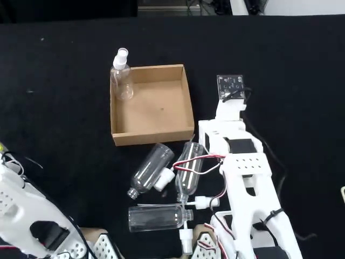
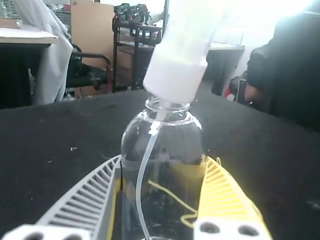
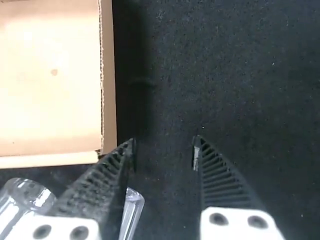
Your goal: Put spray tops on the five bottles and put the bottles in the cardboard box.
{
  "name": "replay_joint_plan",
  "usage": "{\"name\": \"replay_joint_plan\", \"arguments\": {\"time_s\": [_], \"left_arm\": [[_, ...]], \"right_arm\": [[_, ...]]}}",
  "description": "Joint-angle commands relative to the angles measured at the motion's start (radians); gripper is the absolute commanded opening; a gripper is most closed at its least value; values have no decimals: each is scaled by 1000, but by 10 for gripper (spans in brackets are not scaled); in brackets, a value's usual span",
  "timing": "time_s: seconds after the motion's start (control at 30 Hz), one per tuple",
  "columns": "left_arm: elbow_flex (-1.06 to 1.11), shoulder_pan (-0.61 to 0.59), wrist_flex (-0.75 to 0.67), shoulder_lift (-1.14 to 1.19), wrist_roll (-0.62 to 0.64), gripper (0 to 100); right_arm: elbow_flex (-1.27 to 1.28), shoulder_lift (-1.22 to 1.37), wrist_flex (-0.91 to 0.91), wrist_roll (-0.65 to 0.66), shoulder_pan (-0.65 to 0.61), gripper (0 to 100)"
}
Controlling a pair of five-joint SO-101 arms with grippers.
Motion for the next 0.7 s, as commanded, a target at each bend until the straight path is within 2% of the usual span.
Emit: {"name": "replay_joint_plan", "arguments": {"time_s": [0.0, 0.47, 0.53, 0.67], "left_arm": [[-56, -18, -28, 26, 2, 29], [-54, -21, -26, 31, 2, 40], [-59, -22, -26, 29, 2, 91], [-59, -22, -26, 29, 3, 258]], "right_arm": [[-2, -19, -25, 3, -9, 163], [-2, -19, -25, 6, -8, 163], [-2, -19, -25, 8, -8, 163], [-2, -19, -25, 8, -8, 163]]}}
